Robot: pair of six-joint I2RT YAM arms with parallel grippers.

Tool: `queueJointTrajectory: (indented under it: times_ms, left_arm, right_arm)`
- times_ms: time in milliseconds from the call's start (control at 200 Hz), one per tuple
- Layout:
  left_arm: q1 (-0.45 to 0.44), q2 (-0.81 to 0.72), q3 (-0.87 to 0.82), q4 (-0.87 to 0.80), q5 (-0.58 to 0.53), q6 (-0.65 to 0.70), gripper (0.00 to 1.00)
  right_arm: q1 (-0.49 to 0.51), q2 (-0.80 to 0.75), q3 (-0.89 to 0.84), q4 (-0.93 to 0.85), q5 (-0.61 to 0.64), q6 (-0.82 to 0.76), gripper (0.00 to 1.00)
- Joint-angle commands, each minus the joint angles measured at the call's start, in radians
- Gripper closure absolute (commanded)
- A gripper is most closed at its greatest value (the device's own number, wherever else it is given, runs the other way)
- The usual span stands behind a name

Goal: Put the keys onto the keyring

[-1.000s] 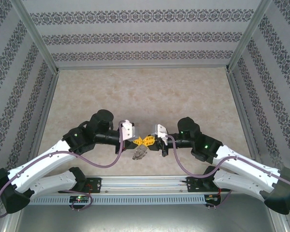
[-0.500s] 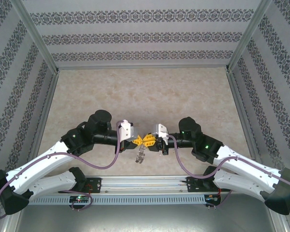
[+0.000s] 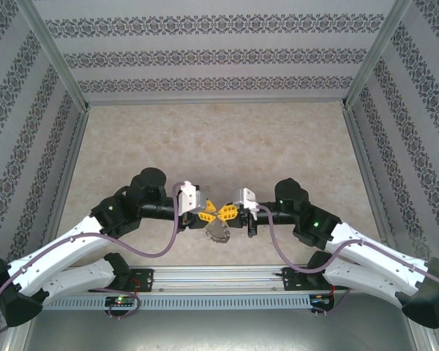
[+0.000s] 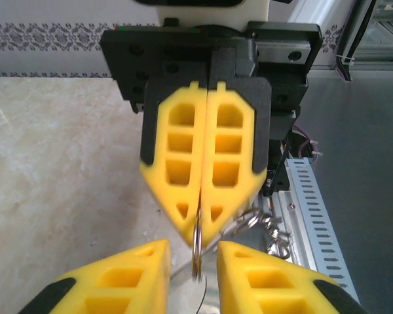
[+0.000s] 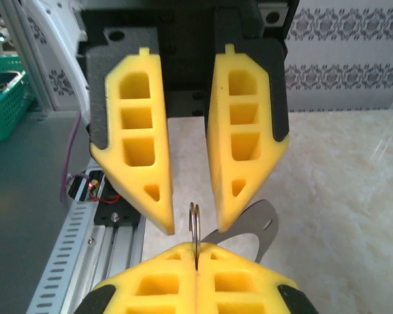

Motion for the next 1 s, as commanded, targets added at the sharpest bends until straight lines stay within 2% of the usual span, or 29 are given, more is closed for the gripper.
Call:
queueJointTrajectory:
  times_ms: [0, 295, 450, 664, 794, 884, 934, 994]
  left_arm:
    - [-0.015, -0.046, -0.040, 0.117, -0.019, -0.034, 0.74]
    - [-0.016, -0.048, -0.078, 0.266, 0.048, -0.118, 0.72]
    - [-0.016, -0.031, -0.095, 0.337, 0.071, -0.140, 0.73]
    - [-0.016, -0.005, -0.093, 0.341, 0.084, -0.135, 1.00]
    - [-0.016, -0.029, -0.077, 0.280, 0.051, -0.098, 1.00]
    - [-0.016, -0.020, -0.024, 0.151, 0.025, -0.039, 1.00]
    - [-0.016, -0.003, 0.014, 0.067, 0.017, -0.001, 1.00]
    - [-0.017, 0.018, 0.054, -0.019, 0.011, 0.040, 1.00]
  right_arm:
    - [-0.016, -0.045, -0.033, 0.148, -0.072, 0.060, 1.00]
    - [-0.014, -0.033, -0.129, 0.462, -0.104, 0.193, 1.00]
    - [-0.011, -0.031, -0.153, 0.529, -0.096, 0.223, 1.00]
    - [-0.009, -0.029, -0.164, 0.561, -0.096, 0.238, 1.00]
    - [-0.007, -0.043, -0.152, 0.484, -0.074, 0.208, 1.00]
    - [0.000, -0.070, -0.110, 0.286, -0.004, 0.126, 0.75]
    - [0.002, -0.084, -0.080, 0.177, 0.028, 0.077, 0.66]
    - [0.002, -0.094, -0.052, 0.079, 0.061, 0.034, 0.63]
